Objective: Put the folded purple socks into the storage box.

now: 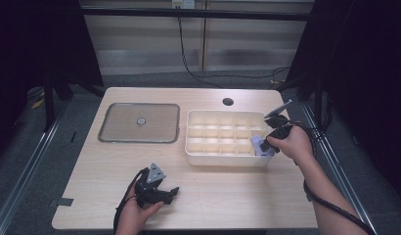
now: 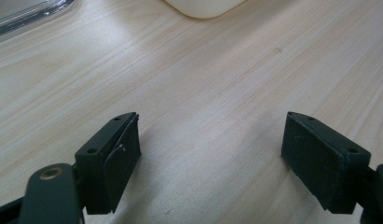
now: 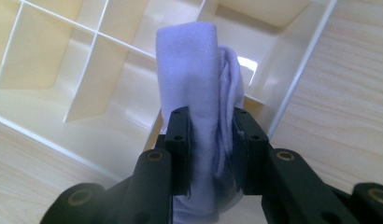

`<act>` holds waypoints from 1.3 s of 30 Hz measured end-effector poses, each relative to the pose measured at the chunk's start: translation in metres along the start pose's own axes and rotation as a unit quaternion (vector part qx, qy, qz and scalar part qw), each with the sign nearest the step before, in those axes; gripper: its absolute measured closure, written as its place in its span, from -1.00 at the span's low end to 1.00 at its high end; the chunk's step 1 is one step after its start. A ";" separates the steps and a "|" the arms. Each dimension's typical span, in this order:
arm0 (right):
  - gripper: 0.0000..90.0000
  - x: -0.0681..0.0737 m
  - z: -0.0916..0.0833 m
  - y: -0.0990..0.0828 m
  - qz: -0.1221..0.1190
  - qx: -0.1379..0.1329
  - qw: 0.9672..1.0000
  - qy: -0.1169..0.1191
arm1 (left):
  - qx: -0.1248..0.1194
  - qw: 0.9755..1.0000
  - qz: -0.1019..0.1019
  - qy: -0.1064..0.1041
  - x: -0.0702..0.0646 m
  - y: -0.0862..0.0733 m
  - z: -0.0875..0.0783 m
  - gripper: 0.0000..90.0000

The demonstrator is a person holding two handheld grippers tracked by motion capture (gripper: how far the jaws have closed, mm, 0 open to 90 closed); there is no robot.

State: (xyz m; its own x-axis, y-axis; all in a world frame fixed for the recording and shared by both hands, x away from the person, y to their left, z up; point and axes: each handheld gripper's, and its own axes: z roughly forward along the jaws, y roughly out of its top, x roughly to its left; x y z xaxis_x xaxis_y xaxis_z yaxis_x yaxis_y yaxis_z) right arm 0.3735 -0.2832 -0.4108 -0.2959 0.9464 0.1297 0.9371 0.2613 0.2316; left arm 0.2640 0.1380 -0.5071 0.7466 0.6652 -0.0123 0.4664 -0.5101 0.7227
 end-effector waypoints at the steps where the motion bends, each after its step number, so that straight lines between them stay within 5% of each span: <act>1: 0.59 0.000 0.000 0.000 -0.001 0.000 1.000 0.000 | 0.000 1.000 0.000 0.000 0.000 0.000 0.000 -0.57; 39: 0.60 0.005 0.022 -0.001 -0.008 0.027 1.000 -0.012 | -0.001 1.000 0.001 0.000 0.000 0.000 0.000 -0.57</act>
State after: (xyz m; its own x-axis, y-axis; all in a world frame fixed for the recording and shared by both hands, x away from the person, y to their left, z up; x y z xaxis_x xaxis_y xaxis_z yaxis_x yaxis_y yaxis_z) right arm 0.3748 -0.2747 -0.4319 -0.3066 0.9463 0.1024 0.9411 0.2853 0.1815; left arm 0.2641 0.1380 -0.5071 0.7468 0.6649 -0.0111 0.4648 -0.5100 0.7237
